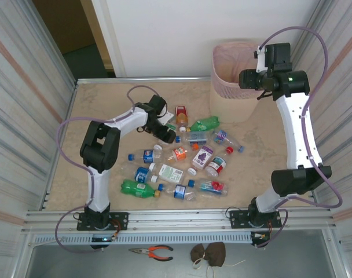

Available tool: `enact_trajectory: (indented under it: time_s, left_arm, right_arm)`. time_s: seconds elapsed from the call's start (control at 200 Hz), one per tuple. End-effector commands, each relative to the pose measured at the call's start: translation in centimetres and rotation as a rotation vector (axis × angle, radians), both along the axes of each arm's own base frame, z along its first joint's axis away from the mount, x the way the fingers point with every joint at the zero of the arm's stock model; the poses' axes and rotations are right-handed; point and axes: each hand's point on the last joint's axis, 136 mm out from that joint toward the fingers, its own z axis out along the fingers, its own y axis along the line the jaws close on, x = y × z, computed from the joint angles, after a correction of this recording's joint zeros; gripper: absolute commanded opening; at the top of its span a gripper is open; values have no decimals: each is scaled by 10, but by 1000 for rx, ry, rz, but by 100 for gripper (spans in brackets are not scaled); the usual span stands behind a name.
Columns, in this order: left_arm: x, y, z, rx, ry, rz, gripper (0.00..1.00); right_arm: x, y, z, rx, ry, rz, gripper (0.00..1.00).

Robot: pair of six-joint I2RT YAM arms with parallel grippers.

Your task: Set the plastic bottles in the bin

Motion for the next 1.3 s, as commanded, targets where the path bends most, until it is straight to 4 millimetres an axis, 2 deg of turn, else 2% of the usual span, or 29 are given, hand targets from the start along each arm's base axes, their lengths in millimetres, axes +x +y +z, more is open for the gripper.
enact_trajectory:
  time_s: [0.0, 0.245, 0.361, 0.476, 0.641, 0.666, 0.681, 0.721, 0.822, 0.962, 1.132, 1.298]
  left_arm:
    - [3, 1, -2, 35, -5, -26, 85]
    - [12, 7, -2, 62, -29, -2, 73]
    - [18, 13, 1, 60, -39, 13, 71]
    - [23, 19, 11, 50, -63, 32, 68]
    - [30, 23, 40, -4, -117, 57, 67]
    - [31, 23, 47, -19, -127, 61, 67]
    - [31, 24, 50, -27, -132, 63, 67]
    - [31, 23, 60, -52, -148, 69, 67]
    - [31, 22, 89, -127, -195, 73, 66]
    - [22, 10, 137, -277, -278, 33, 65]
    - [1, -10, 209, -499, -397, -54, 64]
    - [-27, -19, 279, -696, -521, -136, 63]
  right_arm:
    - [-8, -3, 11, 16, -42, -31, 69]
    - [-15, -4, 6, 19, -32, -39, 69]
    - [-16, -2, 4, 23, -27, -37, 69]
    - [-18, 1, 5, 30, -29, -35, 69]
    - [-23, 13, 10, 79, -46, -13, 69]
    - [-24, 16, 13, 93, -55, -5, 69]
    - [-24, 18, 3, 97, -31, -2, 69]
    - [-26, 23, 3, 120, -33, 13, 69]
    - [-30, 39, 8, 193, -53, 54, 69]
    - [-38, 63, 18, 315, -97, 136, 69]
    - [-53, 95, 43, 496, -208, 282, 70]
    - [-79, 119, 78, 609, -347, 458, 71]
